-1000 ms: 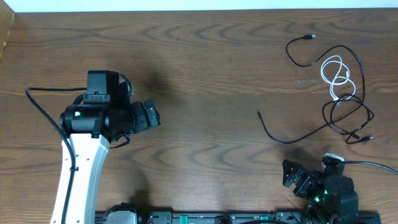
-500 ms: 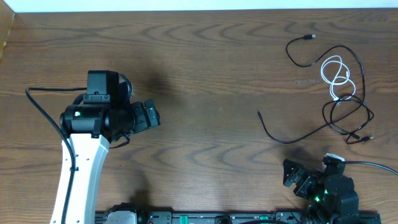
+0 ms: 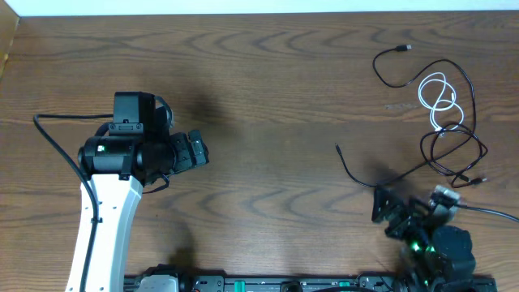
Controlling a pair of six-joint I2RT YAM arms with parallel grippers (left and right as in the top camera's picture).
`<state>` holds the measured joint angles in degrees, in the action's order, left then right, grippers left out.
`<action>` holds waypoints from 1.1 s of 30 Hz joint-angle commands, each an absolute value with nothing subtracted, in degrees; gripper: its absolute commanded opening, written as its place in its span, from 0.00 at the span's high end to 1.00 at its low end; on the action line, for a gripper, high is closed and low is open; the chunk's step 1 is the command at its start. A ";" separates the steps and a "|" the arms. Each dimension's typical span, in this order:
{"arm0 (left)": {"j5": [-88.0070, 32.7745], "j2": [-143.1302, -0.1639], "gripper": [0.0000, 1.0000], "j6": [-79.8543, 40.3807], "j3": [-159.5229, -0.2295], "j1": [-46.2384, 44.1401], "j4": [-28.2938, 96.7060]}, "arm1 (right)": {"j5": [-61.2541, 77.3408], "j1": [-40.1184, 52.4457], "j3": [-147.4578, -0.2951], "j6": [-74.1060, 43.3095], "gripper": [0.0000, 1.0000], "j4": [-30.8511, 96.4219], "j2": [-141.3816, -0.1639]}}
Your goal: Untangle cables
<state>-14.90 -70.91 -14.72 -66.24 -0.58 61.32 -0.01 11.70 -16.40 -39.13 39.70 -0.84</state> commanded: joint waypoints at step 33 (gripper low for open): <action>-14.55 -70.72 0.02 -14.22 -66.76 -0.38 61.43 | -0.47 2.98 -5.87 -39.38 0.01 -17.37 -0.27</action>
<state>-14.90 -70.91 -14.72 -66.24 -0.58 61.30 -0.01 3.46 -10.00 -39.33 -17.34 -0.62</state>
